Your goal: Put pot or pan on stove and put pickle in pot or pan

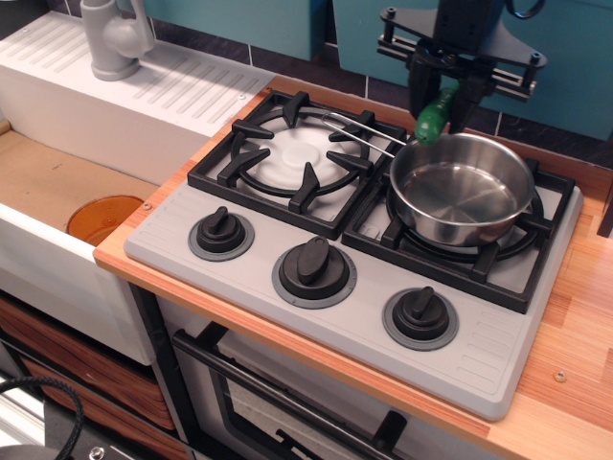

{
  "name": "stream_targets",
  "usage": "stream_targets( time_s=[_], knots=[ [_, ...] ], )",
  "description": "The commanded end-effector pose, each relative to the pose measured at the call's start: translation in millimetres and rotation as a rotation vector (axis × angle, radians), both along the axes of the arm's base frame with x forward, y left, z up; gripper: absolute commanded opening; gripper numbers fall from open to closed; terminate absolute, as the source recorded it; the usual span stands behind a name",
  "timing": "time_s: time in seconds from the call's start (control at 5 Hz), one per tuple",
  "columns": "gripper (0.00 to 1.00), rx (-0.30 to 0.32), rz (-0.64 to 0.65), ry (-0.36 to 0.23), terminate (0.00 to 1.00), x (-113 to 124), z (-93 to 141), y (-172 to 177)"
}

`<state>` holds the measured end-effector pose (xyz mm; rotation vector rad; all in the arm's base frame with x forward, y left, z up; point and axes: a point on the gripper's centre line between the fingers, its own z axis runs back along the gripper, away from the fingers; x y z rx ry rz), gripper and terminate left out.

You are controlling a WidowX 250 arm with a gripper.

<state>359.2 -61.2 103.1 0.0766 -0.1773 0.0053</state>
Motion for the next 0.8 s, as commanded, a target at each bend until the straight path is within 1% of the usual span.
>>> stream_targets(
  time_s=[0.0,0.2,0.4,0.6],
  knots=[
    [1.00,-0.018,0.017,-0.051,0.00,2,22,-12],
    [1.00,-0.016,0.019,-0.036,0.00,-1,31,-13],
    [1.00,-0.008,0.020,-0.013,0.00,-3,47,-12],
    [1.00,-0.012,0.001,-0.013,0.00,0,49,-2]
  ],
)
